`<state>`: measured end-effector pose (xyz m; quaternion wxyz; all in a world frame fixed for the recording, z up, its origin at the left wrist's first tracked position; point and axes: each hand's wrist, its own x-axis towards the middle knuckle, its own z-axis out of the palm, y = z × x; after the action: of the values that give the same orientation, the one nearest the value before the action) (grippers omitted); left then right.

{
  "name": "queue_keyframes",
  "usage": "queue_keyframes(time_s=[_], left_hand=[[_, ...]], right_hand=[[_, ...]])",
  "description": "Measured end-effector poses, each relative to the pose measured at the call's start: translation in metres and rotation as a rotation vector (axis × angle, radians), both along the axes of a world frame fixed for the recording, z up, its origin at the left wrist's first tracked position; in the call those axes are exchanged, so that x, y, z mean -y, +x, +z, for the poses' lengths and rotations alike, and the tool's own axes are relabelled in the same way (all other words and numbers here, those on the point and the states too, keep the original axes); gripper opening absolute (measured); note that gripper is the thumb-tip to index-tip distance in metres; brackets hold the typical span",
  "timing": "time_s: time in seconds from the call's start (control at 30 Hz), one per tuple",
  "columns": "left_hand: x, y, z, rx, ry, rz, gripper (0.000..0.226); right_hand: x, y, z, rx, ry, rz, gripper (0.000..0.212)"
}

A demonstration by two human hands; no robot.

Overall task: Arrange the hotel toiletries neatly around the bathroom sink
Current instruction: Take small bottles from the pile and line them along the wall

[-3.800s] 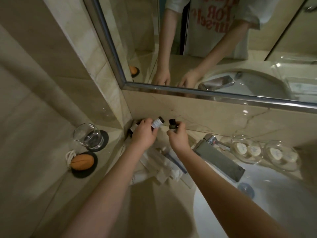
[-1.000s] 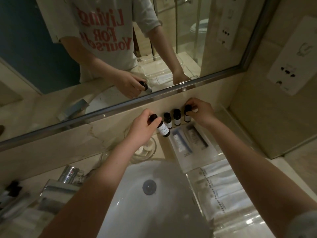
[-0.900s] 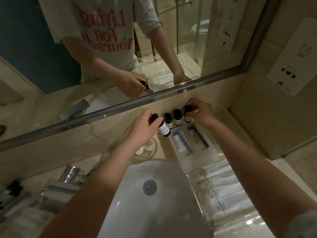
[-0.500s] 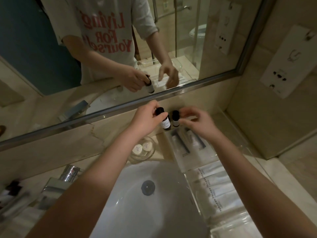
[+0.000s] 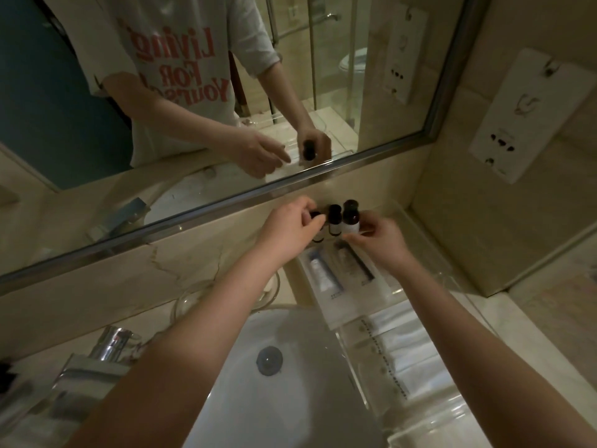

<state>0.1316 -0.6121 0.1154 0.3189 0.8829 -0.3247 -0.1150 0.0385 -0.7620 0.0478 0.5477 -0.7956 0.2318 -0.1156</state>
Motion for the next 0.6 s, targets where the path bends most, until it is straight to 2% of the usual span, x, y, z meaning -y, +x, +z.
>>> queue_keyframes(time_s=[0.1,0.23,0.5,0.6], left_hand=[[-0.011,0.012,-0.015,0.06,0.103,0.065,0.036],[-0.019,0.019,-0.032,0.114,0.213,0.035,0.045],[-0.022,0.022,-0.052,0.222,0.328,-0.124,0.048],[-0.022,0.021,-0.053,0.224,0.328,-0.128,0.047]], right_hand=[[0.026,0.012,-0.017,-0.078,-0.011,-0.124,0.039],[0.038,0.034,-0.027,-0.106,-0.025,-0.173,0.037],[0.035,0.05,-0.04,-0.159,-0.09,-0.114,0.033],[0.034,0.049,-0.042,-0.151,-0.112,-0.11,0.039]])
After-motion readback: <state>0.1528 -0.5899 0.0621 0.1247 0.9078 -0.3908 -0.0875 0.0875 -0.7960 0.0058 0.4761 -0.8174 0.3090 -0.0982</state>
